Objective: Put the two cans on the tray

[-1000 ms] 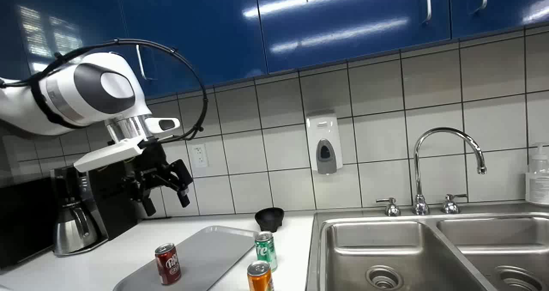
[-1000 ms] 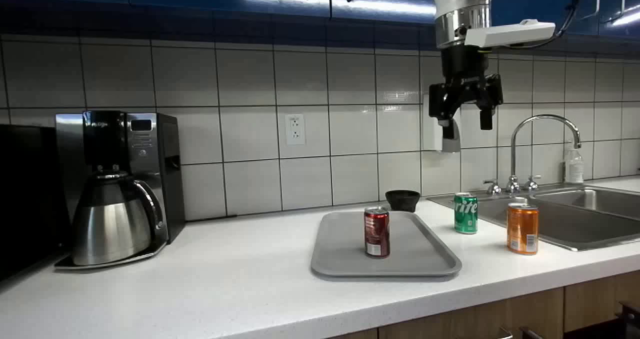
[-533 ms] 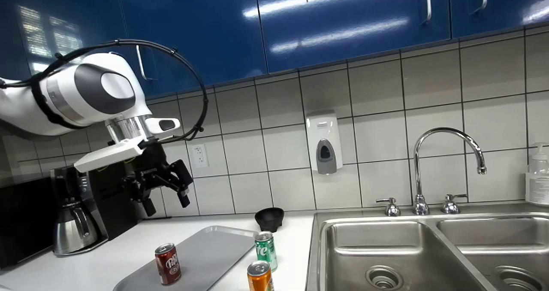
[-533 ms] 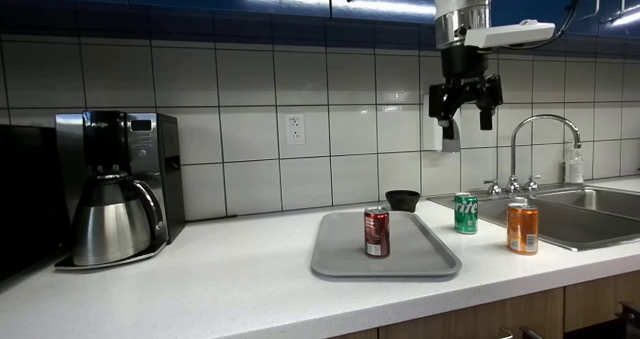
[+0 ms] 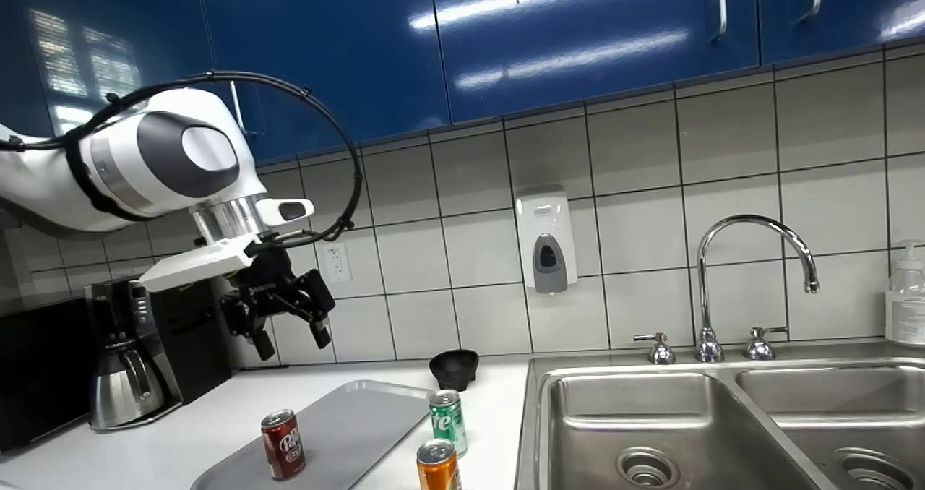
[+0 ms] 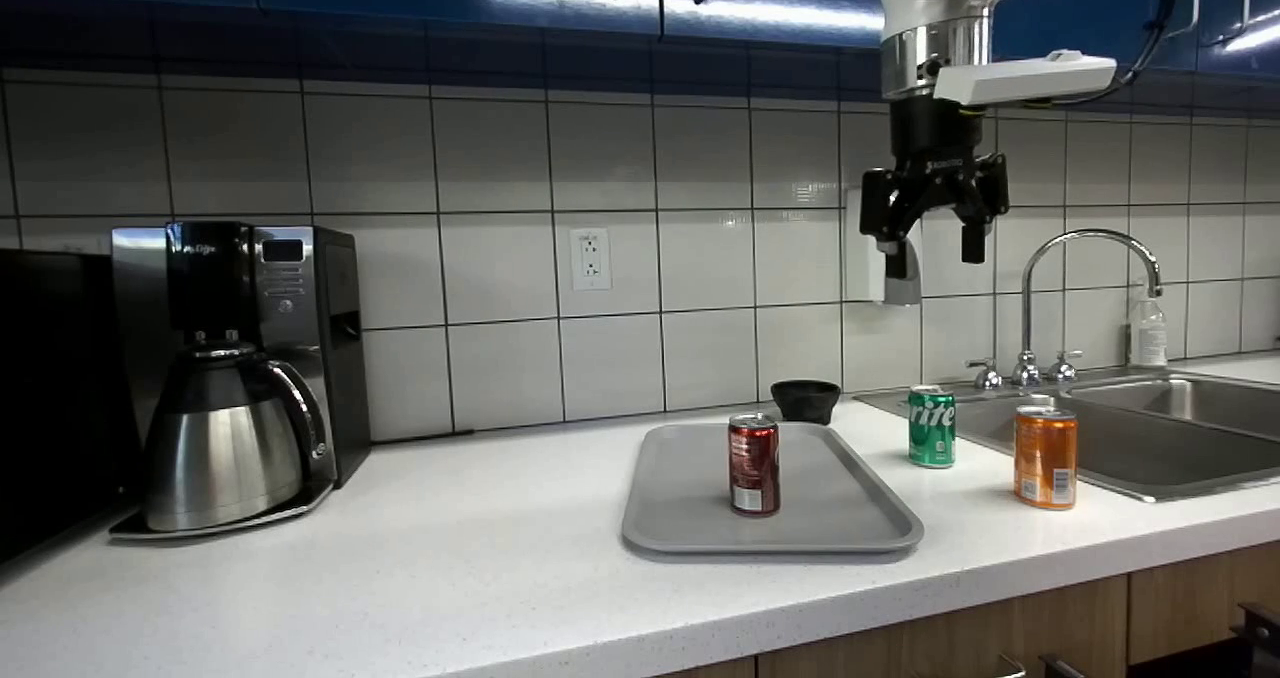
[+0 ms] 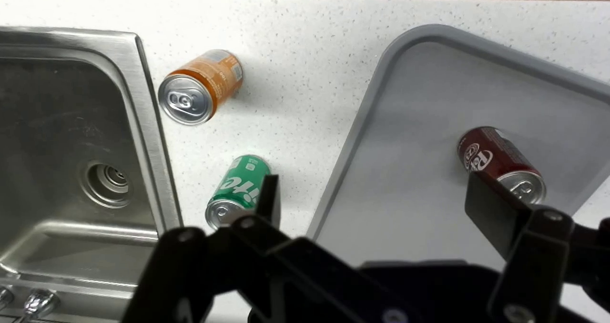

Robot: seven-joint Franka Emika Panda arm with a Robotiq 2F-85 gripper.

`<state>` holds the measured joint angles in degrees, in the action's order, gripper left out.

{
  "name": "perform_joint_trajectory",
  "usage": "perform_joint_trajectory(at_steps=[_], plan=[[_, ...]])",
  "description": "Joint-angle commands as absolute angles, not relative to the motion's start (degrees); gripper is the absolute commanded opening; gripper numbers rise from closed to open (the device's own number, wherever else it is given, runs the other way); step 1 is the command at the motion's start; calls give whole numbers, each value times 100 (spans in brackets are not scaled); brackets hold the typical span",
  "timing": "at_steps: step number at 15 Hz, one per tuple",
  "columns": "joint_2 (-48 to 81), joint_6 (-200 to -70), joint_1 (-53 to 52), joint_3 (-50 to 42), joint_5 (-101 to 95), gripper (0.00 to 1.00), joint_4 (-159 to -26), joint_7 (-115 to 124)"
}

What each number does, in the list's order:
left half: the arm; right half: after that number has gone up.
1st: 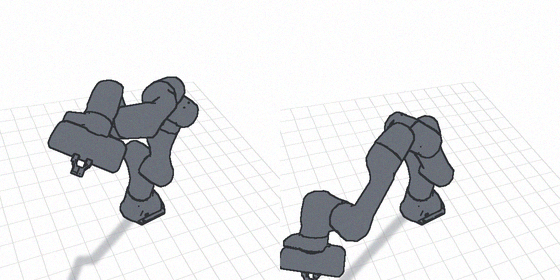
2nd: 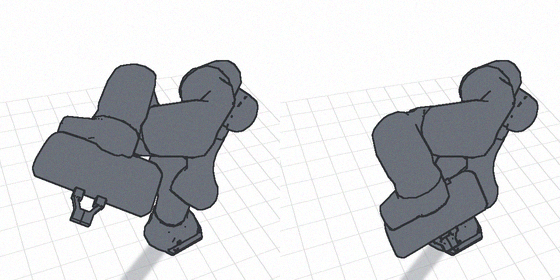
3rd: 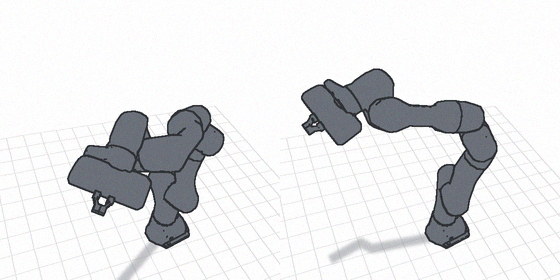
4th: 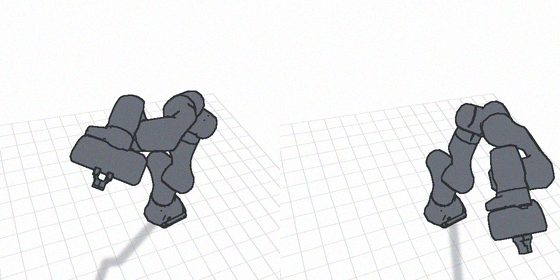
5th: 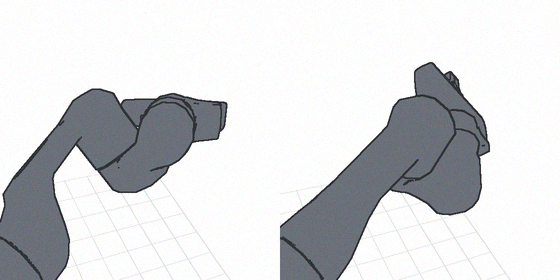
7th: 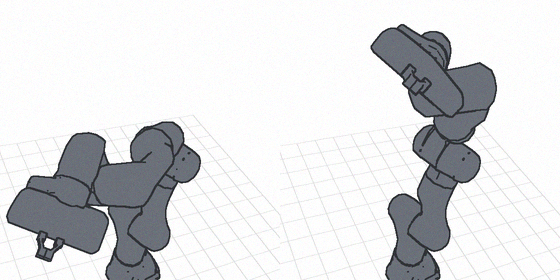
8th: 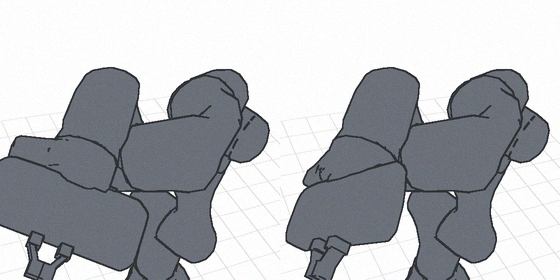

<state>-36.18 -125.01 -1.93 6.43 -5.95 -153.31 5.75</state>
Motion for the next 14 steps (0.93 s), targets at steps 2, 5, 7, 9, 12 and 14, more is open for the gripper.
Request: perform_joint_trajectory(at_steps=[2,5,7,9,12,14], plan=[[-3791,-13131,34,403,-628,100,-15713,709],[-3703,-13408,226,278,-673,100,-15820,709],[-3647,-13567,362,216,-693,100,-15890,721],[-3602,-13694,519,180,-746,100,-15961,749],[-3491,-13816,762,124,-849,100,-16002,746],[-3305,-13852,934,104,-950,100,-15899,775]])
